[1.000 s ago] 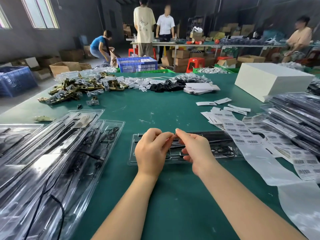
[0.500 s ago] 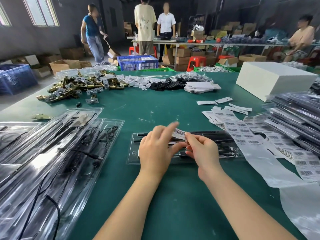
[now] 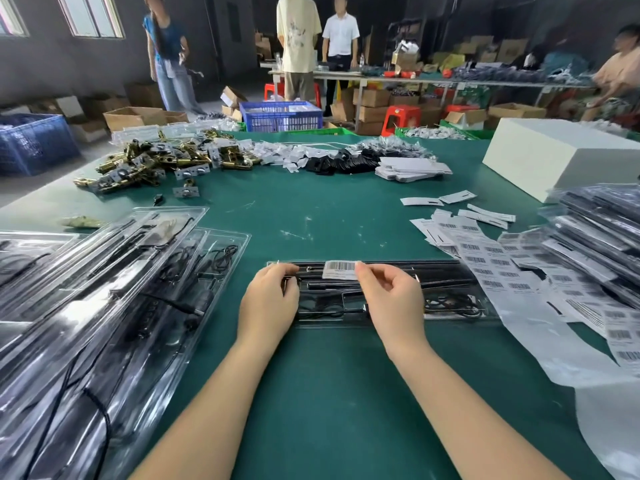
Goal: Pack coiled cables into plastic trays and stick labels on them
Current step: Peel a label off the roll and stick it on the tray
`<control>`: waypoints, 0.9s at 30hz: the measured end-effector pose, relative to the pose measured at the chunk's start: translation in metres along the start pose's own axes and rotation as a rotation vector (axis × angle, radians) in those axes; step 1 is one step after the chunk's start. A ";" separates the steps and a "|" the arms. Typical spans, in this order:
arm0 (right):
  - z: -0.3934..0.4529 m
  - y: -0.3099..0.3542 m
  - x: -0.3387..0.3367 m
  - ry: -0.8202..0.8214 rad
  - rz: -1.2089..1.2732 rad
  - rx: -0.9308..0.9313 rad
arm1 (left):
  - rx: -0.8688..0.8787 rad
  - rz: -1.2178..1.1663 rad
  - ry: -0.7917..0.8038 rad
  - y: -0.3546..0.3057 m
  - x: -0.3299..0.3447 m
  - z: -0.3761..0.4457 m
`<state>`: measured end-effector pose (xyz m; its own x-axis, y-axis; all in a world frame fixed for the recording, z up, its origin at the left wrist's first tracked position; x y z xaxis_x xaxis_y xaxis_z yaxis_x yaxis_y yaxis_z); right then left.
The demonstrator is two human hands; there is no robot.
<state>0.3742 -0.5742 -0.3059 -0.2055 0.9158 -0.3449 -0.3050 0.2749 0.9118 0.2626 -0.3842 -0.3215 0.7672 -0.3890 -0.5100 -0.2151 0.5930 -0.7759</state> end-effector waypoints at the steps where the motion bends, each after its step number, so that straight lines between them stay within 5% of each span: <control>1: -0.004 0.002 0.007 0.004 -0.014 0.004 | 0.006 -0.067 -0.019 0.001 -0.003 0.001; 6: -0.013 0.002 0.020 -0.052 -0.143 -0.017 | 0.083 -0.353 -0.129 -0.011 -0.023 -0.002; 10: -0.013 -0.001 0.019 -0.044 -0.079 -0.015 | 0.222 -0.325 -0.033 -0.028 -0.012 -0.007; 27: -0.013 -0.005 0.021 -0.013 -0.089 -0.014 | 0.177 -0.248 -0.039 -0.020 -0.012 -0.011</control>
<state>0.3593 -0.5598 -0.3206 -0.1649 0.8918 -0.4213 -0.3342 0.3514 0.8746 0.2511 -0.3992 -0.3040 0.8067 -0.5119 -0.2953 0.0878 0.5979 -0.7968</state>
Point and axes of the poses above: each hand's wrist, its own z-axis towards the middle knuckle, its own x-axis out of the palm, y = z × x, the point moved 9 cm from there along z, towards the middle knuckle, and after that the axes turned 9 degrees about -z, right-handed, at the moved point
